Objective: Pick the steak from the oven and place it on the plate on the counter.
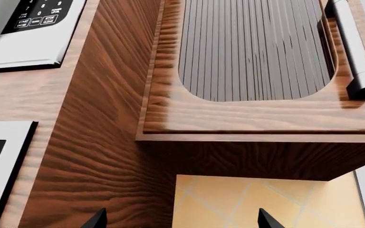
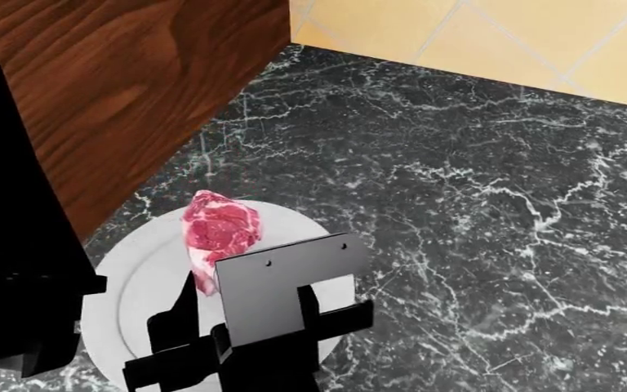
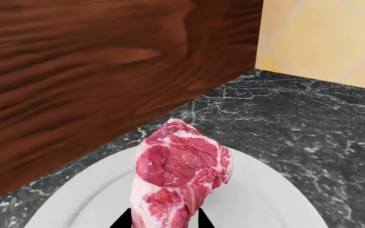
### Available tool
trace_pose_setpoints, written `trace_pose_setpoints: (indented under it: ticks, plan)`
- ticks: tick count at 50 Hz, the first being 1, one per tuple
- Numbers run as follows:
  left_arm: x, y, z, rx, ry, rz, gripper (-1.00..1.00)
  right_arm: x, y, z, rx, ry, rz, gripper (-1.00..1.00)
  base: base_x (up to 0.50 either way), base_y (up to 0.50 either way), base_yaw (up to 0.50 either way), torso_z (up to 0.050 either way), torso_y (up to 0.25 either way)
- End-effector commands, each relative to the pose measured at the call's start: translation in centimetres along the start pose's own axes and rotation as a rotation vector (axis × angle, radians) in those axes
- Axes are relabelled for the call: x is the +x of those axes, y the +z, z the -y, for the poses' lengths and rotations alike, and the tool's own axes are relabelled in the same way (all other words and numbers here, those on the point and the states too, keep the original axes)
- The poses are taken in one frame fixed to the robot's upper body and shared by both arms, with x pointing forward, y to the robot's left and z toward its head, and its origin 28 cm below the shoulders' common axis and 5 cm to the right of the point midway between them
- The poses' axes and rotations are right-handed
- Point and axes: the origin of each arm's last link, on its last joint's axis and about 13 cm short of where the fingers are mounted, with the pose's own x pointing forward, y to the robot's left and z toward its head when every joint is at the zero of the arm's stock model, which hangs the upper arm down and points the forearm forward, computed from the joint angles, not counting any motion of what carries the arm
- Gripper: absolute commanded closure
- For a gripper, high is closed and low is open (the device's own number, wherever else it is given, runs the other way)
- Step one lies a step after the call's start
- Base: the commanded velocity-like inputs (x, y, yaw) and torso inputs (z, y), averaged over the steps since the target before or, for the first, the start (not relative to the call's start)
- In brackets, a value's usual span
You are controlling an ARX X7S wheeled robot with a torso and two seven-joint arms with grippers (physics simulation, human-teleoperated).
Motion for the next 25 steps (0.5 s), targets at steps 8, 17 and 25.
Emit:
trace_pose_setpoints:
  ticks: [8,17,25]
  plan:
    - [0.07,0.00,0.02,-0.001,0.000,0.000,-1.00,-0.03,0.99,-0.15,-0.049,0.007,0.050,1.00,0.00,0.00,0.00,0.000,0.001]
    - [0.02,-0.05,0.01,-0.001,0.001,0.000,-1.00,-0.02,0.85,-0.27,-0.045,0.012,0.050,1.00,0.00,0.00,0.00,0.001,0.000]
    - [-0.04,-0.13,0.02,-0.004,0.000,0.000,-1.00,-0.02,0.68,-0.23,-0.042,0.012,0.049,1.00,0.00,0.00,0.00,0.000,0.001]
